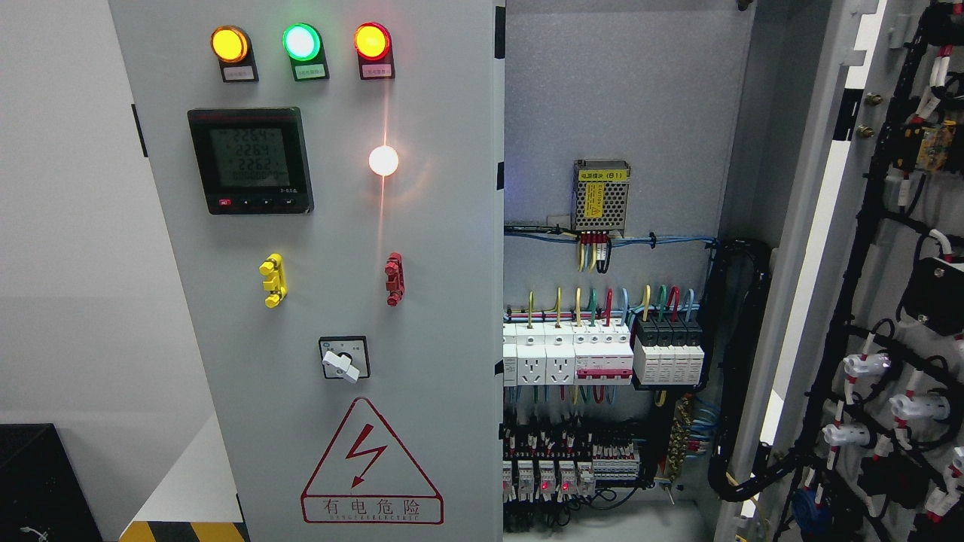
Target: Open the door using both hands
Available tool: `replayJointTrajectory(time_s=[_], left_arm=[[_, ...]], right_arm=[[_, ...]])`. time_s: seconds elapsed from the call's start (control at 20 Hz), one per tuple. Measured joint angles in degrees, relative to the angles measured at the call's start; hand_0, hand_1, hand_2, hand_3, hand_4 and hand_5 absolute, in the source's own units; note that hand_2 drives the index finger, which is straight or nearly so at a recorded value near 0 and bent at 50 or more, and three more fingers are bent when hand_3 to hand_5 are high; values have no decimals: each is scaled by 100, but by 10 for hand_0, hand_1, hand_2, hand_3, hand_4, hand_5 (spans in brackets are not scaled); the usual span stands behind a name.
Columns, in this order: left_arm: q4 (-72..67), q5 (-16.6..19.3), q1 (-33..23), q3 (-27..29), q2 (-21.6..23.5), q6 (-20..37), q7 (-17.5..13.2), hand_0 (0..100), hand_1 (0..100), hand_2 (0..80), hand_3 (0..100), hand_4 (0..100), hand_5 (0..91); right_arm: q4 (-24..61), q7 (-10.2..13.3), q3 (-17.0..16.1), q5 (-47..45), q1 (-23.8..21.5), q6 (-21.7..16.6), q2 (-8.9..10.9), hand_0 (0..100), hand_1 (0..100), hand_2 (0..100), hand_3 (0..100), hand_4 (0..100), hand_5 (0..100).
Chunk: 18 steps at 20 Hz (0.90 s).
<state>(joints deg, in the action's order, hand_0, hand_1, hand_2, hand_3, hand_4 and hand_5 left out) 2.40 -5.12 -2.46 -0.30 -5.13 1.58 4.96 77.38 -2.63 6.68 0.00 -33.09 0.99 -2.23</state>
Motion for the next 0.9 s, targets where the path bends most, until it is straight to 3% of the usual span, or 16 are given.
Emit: replayJointTrajectory(time_s=[0.35,0.9], left_arm=[[3,1,13,13,-22,0,0,0,0,0,0,0,0],[6,2,17,24,-39,-1,0,0,0,0,0,0,0]], right_arm=[[1423,20,153,0,-161,-1070,103,191,0,0,0,0,0],[2983,39,285,-149,54,-1314,278,191,0,0,0,0,0]])
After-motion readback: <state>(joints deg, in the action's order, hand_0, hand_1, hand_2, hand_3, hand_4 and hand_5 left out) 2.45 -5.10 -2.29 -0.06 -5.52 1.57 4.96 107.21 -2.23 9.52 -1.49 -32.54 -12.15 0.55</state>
